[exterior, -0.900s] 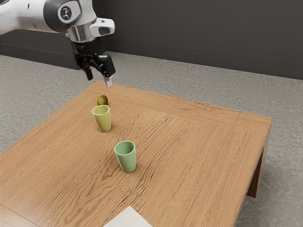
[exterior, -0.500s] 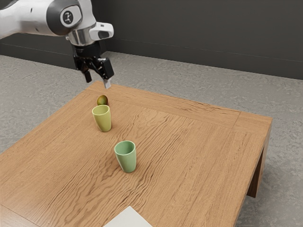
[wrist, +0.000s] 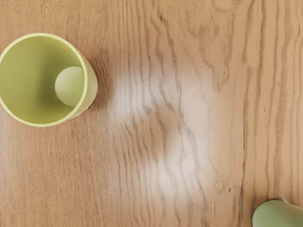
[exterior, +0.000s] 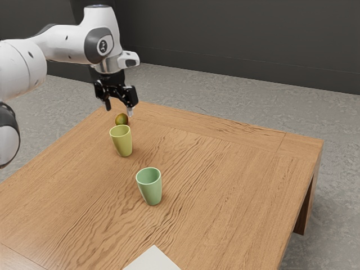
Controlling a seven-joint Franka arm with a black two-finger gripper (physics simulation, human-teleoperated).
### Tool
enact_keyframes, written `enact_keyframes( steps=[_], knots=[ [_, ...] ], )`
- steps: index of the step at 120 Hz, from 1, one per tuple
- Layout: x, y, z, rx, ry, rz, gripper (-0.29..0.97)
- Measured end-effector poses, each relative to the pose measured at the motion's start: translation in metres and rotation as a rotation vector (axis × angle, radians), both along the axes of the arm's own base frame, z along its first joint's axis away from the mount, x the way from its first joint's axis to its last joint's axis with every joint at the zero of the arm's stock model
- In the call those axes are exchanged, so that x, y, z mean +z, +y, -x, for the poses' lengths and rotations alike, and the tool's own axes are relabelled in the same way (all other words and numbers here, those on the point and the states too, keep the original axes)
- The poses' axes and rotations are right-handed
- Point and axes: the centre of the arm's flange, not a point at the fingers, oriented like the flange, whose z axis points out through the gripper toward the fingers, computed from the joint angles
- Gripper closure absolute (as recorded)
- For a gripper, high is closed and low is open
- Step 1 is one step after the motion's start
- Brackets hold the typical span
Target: Place the left cup onto the right cup
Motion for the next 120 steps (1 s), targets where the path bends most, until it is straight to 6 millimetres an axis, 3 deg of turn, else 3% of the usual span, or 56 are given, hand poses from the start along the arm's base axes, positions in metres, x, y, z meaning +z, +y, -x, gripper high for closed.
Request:
enact_keyframes(
  steps=[18, 43, 74, 120],
  knots=[
    [-0.036, 0.016, -0.024, 0.020, -0.002, -0.005, 0.00],
    [-0.087, 0.033, -0.039, 0.044, 0.007, 0.002, 0.00],
    [-0.101, 0.055, -0.060, 0.064, -0.075, -0.015, 0.00],
    [-0.165, 0.057, -0.073, 0.057, -0.041, -0.013, 0.00]
  ],
)
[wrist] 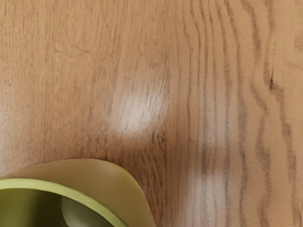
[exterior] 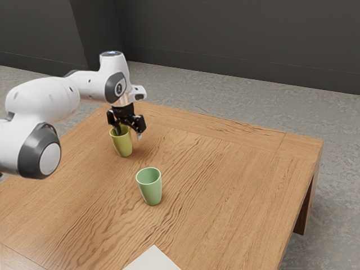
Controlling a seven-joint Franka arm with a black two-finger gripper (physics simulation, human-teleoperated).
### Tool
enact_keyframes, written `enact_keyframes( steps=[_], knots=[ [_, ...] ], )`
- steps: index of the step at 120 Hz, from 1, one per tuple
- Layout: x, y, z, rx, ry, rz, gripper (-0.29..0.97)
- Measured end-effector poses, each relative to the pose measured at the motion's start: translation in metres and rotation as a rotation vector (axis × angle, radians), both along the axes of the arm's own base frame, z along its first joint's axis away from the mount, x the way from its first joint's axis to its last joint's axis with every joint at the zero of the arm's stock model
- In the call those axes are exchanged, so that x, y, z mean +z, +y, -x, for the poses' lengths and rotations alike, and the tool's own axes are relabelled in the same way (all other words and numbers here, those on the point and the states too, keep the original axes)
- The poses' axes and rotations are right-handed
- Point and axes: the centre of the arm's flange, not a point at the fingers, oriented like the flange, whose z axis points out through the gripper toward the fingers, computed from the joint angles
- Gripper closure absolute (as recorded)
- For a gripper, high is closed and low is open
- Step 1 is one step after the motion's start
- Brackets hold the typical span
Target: Place the left cup onto the right cup
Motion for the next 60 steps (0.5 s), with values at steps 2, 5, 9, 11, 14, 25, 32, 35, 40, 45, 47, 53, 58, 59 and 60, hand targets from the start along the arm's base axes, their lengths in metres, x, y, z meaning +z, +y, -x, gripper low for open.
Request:
enact_keyframes(
  steps=[2, 5, 9, 11, 14, 25, 32, 35, 40, 45, 47, 53, 58, 59, 60],
  knots=[
    [-0.002, 0.001, 0.000, 0.001, 0.003, 0.000, 0.00],
    [-0.005, 0.002, 0.000, 0.002, 0.005, 0.000, 0.00],
    [-0.009, 0.003, 0.000, 0.003, 0.009, 0.000, 0.00],
    [-0.010, 0.003, 0.000, 0.003, 0.011, 0.000, 0.00],
    [-0.011, 0.003, 0.001, 0.003, 0.012, 0.000, 0.01],
    [-0.013, 0.004, 0.002, 0.005, 0.015, -0.001, 0.23],
    [-0.012, 0.005, 0.002, 0.005, 0.014, -0.002, 0.39],
    [-0.012, 0.005, 0.002, 0.005, 0.015, -0.002, 0.44],
    [-0.011, 0.005, 0.002, 0.005, 0.014, -0.004, 0.52],
    [-0.011, 0.006, 0.002, 0.005, 0.014, -0.005, 0.58],
    [-0.011, 0.006, 0.002, 0.005, 0.014, -0.006, 0.60],
    [-0.011, 0.006, 0.002, 0.004, 0.014, -0.008, 0.65],
    [-0.011, 0.006, 0.002, 0.004, 0.015, -0.009, 0.68],
    [-0.010, 0.006, 0.002, 0.004, 0.015, -0.009, 0.68],
    [-0.010, 0.006, 0.002, 0.004, 0.015, -0.009, 0.69]
  ],
)
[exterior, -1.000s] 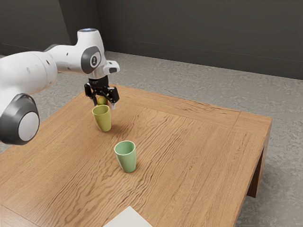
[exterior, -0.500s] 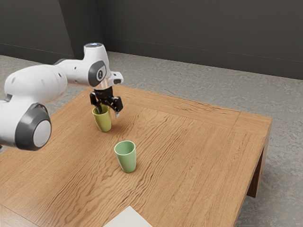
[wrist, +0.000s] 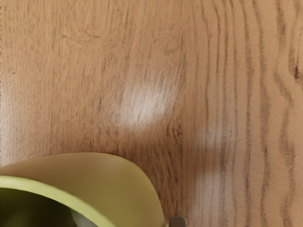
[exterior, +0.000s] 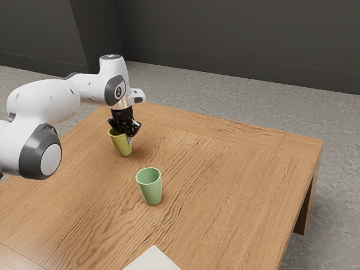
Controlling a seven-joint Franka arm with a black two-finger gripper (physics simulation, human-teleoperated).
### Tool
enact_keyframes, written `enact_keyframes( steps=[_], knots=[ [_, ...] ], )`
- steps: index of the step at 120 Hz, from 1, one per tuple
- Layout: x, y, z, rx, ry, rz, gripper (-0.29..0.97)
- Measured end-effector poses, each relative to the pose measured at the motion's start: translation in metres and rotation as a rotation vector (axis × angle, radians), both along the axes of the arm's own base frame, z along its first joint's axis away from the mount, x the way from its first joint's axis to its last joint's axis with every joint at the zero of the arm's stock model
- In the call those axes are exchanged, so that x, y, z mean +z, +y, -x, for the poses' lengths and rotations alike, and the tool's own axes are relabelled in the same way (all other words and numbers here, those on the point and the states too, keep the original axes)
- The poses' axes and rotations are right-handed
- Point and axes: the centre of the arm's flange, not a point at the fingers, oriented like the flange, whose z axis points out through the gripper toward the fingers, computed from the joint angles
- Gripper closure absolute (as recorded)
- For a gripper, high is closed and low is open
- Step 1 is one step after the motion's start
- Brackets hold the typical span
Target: Place the left cup onto the right cup
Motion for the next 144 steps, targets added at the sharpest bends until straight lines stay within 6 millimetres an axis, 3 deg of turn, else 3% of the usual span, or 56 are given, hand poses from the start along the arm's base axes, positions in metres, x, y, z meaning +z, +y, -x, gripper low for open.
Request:
enact_keyframes(
  steps=[12, 32, 49, 76, 91, 106, 120, 144],
  knots=[
    [0.002, 0.000, 0.000, 0.000, -0.002, -0.002, 0.73],
    [0.024, 0.003, 0.005, 0.004, -0.017, -0.005, 0.75],
    [0.062, 0.000, 0.033, 0.013, -0.012, 0.015, 0.76],
    [0.112, -0.069, 0.073, -0.107, 0.007, 0.034, 0.78],
    [0.151, -0.094, 0.089, -0.158, 0.007, 0.030, 0.78],
    [0.172, -0.119, 0.113, -0.204, 0.019, 0.023, 0.78],
    [0.170, -0.143, 0.136, -0.235, 0.023, 0.032, 0.78],
    [0.162, -0.175, 0.154, -0.246, -0.001, 0.044, 0.79]
  ],
)
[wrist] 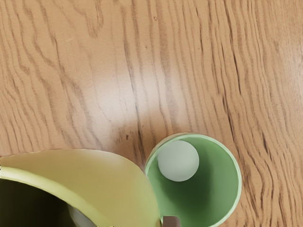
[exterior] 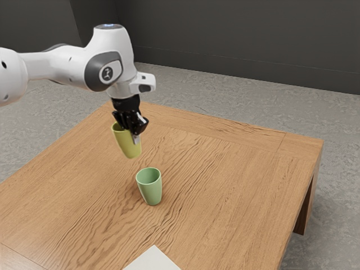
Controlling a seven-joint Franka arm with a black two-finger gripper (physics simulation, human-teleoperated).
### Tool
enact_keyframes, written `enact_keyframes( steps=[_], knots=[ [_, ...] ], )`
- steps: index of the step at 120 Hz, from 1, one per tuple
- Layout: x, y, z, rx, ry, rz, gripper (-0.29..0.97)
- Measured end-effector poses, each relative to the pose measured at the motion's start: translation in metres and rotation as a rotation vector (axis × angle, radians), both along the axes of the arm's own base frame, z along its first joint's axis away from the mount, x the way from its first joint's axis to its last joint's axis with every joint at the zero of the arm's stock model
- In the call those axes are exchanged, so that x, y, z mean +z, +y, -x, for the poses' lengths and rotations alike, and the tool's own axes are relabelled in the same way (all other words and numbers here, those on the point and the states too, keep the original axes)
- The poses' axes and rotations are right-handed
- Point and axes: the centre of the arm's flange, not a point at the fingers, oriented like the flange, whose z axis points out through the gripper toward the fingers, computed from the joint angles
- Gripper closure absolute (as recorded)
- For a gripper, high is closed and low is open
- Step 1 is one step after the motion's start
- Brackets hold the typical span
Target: Place the left cup onto the right cup
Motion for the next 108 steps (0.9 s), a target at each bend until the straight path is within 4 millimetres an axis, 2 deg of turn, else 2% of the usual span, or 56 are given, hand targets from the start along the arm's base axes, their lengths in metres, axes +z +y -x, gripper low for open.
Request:
enact_keyframes(
  steps=[17, 29, 44, 69, 108],
  knots=[
    [-0.014, -0.021, 0.014, 0.001, -0.004, 0.003, 0.79],
    [-0.026, -0.025, 0.019, 0.020, -0.001, 0.003, 0.79],
    [-0.028, -0.033, 0.020, 0.033, -0.014, 0.004, 0.79],
    [-0.033, -0.059, 0.022, 0.026, -0.019, 0.006, 0.79],
    [-0.039, -0.054, 0.023, 0.073, -0.013, 0.001, 0.79]
  ],
)
